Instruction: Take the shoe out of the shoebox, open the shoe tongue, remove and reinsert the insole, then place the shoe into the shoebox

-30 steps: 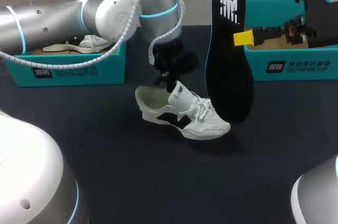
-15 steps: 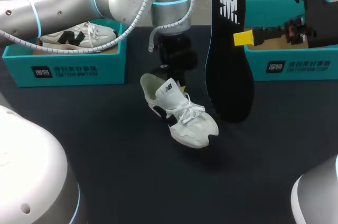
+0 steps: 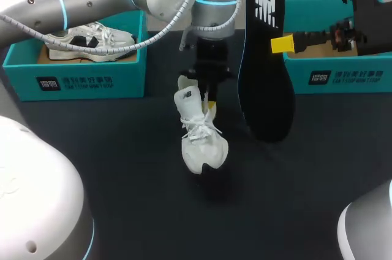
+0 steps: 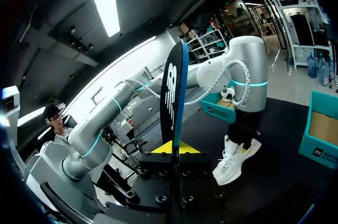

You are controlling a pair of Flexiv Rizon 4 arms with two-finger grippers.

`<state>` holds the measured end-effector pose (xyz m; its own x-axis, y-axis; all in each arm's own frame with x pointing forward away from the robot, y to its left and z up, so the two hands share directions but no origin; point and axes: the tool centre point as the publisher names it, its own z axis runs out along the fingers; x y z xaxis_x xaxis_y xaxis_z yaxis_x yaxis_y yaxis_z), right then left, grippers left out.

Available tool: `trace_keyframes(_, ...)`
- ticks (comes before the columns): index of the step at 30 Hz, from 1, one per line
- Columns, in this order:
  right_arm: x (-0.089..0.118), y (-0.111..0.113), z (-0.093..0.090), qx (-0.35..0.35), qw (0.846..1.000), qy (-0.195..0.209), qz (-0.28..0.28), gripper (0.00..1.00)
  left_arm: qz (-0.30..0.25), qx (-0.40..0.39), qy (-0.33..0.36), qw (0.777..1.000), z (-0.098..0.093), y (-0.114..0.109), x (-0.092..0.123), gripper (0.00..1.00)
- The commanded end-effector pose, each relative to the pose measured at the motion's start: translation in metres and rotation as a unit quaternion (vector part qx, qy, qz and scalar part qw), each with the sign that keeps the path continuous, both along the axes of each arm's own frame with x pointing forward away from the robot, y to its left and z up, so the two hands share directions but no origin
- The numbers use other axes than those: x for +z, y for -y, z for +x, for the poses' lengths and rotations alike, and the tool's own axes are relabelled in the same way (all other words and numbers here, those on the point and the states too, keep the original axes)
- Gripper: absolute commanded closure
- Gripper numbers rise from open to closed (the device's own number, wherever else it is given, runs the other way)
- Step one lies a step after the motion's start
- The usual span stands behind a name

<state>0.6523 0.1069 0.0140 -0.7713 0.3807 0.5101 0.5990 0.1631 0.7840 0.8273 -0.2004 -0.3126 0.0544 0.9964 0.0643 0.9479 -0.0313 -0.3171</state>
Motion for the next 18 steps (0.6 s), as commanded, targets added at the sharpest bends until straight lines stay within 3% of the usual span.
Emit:
trace_keyframes(1, 0.001, -0.003, 0.003, 0.001, 1.0, -0.001, -0.001, 1.0, 0.031, -0.096, 0.017, 0.995, 0.008, 0.014, -0.005, 1.0)
trace_keyframes(9, 0.001, -0.003, 0.003, 0.001, 1.0, -0.001, -0.001, 1.0, 0.063, -0.091, 0.03, 0.993, 0.017, 0.034, -0.018, 1.0)
trace_keyframes(18, 0.001, -0.003, 0.003, 0.001, 1.0, -0.001, -0.001, 1.0, 0.076, -0.064, 0.047, 0.994, 0.014, 0.042, -0.024, 1.0)
